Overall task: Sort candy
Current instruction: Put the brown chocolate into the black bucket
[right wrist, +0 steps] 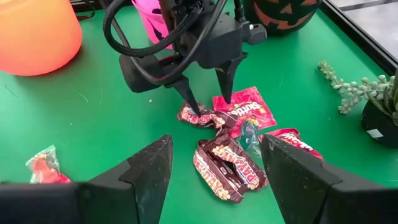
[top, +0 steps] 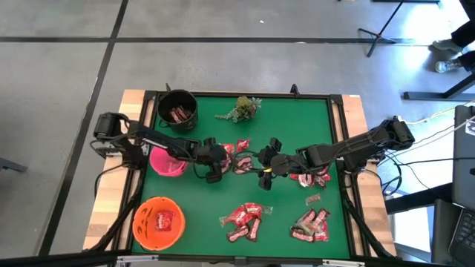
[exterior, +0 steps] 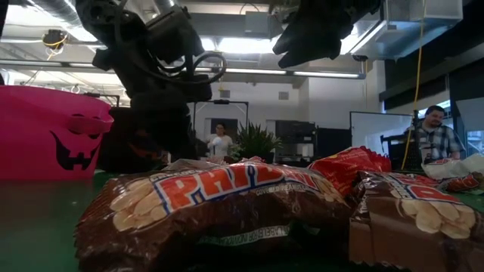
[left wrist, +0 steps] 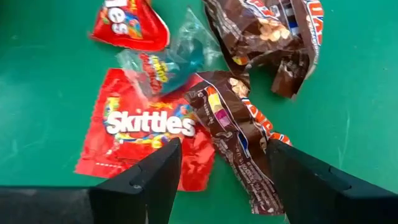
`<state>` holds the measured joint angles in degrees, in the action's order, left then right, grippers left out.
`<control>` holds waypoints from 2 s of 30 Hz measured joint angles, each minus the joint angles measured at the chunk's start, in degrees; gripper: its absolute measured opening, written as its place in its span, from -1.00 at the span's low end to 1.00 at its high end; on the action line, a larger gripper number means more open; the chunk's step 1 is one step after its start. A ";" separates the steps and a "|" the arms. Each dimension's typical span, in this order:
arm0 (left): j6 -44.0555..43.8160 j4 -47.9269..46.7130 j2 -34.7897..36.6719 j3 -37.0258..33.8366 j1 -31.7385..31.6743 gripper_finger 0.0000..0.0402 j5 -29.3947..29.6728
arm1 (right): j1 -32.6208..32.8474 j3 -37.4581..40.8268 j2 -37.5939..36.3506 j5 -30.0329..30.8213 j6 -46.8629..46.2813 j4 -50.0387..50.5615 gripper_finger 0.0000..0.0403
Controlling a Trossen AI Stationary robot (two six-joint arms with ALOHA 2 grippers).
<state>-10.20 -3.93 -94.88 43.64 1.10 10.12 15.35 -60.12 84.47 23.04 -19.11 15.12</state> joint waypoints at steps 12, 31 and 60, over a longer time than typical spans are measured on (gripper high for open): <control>1.04 -0.52 -0.15 0.36 0.98 -0.77 -1.89 | 0.00 -0.02 0.00 0.10 -0.42 0.01 0.21; 4.70 -37.38 17.52 17.76 8.44 -1.00 29.33 | 0.07 -0.02 0.00 0.10 -1.77 1.83 0.21; 14.22 -40.70 18.55 12.00 -13.31 -0.53 -0.62 | 0.00 -0.04 0.00 -0.04 -1.60 1.48 0.21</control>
<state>4.02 -44.63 -76.33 55.64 -12.21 9.49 15.35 -60.16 84.47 23.00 -20.71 16.60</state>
